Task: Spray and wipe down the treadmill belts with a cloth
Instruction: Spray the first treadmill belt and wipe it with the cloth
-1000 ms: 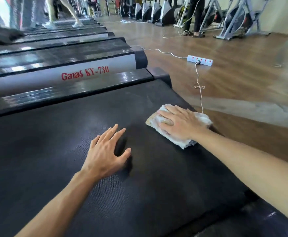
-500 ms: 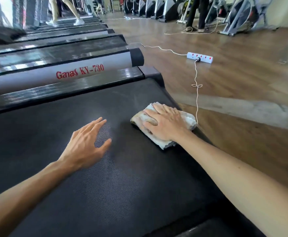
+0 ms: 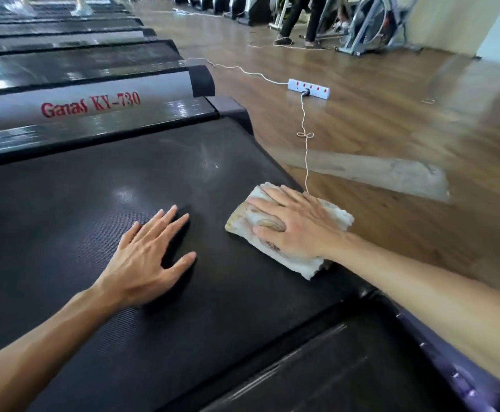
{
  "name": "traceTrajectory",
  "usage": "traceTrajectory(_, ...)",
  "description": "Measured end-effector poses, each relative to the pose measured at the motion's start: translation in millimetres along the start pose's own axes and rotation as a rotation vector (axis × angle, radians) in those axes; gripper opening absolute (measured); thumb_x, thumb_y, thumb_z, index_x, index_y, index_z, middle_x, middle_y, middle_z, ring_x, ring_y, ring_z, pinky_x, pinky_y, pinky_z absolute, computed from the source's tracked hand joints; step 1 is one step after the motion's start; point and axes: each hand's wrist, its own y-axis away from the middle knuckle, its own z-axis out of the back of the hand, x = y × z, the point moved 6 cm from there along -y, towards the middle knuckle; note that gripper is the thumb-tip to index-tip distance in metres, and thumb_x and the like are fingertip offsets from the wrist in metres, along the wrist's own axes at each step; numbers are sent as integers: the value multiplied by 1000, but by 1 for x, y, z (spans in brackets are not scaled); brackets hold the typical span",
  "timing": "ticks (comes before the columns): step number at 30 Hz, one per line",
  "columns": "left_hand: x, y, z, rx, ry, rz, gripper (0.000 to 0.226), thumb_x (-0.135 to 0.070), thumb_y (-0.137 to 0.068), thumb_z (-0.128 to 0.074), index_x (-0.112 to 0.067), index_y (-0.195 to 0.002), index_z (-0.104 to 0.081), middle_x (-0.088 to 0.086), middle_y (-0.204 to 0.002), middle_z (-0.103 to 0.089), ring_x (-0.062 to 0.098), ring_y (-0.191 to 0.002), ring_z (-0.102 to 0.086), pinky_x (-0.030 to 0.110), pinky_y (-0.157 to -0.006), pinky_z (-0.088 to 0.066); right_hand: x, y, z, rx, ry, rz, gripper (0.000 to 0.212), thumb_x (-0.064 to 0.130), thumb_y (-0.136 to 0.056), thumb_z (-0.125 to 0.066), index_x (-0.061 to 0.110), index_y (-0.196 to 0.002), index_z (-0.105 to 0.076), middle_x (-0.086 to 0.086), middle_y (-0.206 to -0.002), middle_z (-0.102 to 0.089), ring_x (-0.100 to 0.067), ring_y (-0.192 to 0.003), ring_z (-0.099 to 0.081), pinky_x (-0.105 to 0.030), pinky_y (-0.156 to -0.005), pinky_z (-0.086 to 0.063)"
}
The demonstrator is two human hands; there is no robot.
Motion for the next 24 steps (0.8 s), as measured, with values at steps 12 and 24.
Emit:
traceTrajectory(12,1,9,-2,-30,16,-42,89,-84,-83,-13,-40,-161,-12,-17,-168,1,0,-154,8,36,-127,3,-10,79,4,74,-4,-199,68,73,-95,-29,56,-159,-11,26,-169,10,-13,-159,5,-44,-126,-8)
traceTrajectory(24,3,8,5,-84,110,-30,90,-82,-84,-12,-36,-161,-17,-19,-167,-2,-7,-151,5,20,-122,11,39,72,-5,40,34,-37,73,74,-90,-17,52,-159,-13,21,-170,6,-9,-156,2,-39,-127,-2)
